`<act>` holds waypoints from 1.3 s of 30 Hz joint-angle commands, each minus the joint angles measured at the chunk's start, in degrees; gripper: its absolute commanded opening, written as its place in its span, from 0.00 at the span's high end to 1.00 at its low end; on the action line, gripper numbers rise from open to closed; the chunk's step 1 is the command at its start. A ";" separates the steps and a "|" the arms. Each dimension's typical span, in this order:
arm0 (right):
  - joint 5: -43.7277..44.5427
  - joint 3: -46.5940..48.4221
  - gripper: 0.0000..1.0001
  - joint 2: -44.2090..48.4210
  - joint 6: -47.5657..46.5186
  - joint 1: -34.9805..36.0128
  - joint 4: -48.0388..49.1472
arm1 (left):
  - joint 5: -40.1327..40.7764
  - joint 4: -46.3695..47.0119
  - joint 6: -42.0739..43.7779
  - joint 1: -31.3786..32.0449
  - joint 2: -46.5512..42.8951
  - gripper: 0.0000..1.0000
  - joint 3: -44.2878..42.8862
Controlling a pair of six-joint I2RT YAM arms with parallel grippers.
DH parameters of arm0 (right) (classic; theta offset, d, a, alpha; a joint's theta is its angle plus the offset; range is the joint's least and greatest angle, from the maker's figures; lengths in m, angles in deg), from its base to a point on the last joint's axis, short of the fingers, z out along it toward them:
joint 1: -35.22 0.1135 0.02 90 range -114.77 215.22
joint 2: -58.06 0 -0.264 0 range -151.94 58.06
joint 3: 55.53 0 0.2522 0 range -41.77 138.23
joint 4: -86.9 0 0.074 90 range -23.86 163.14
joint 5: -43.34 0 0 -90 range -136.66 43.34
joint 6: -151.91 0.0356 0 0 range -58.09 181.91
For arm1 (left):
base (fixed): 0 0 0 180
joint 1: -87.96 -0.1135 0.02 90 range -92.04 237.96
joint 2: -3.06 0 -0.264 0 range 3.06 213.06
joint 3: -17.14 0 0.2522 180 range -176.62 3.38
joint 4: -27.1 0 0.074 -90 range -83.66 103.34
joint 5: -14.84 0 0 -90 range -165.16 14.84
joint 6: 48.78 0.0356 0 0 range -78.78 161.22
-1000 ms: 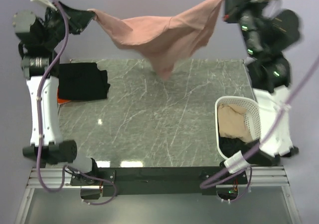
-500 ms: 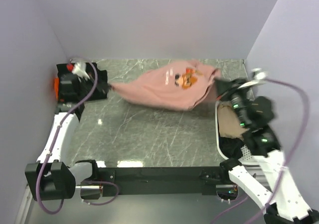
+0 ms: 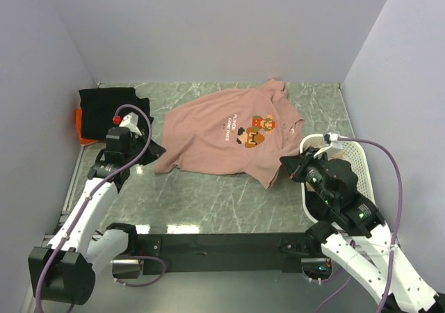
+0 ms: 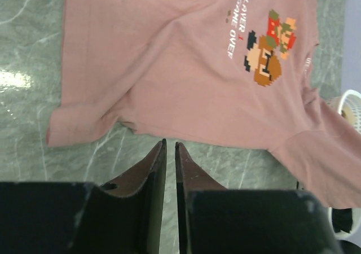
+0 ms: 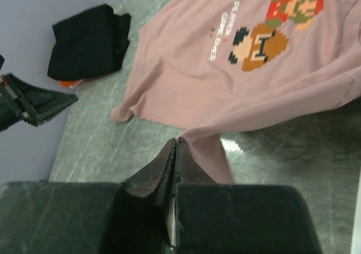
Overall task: Fold and stack the t-shirts
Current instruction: Flatten the tshirt out
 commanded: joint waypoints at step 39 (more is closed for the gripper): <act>15.42 -6.64 0.08 -13.45 14.85 12.02 -11.43 | 10.81 14.94 3.97 23.21 43.89 0.86 -23.17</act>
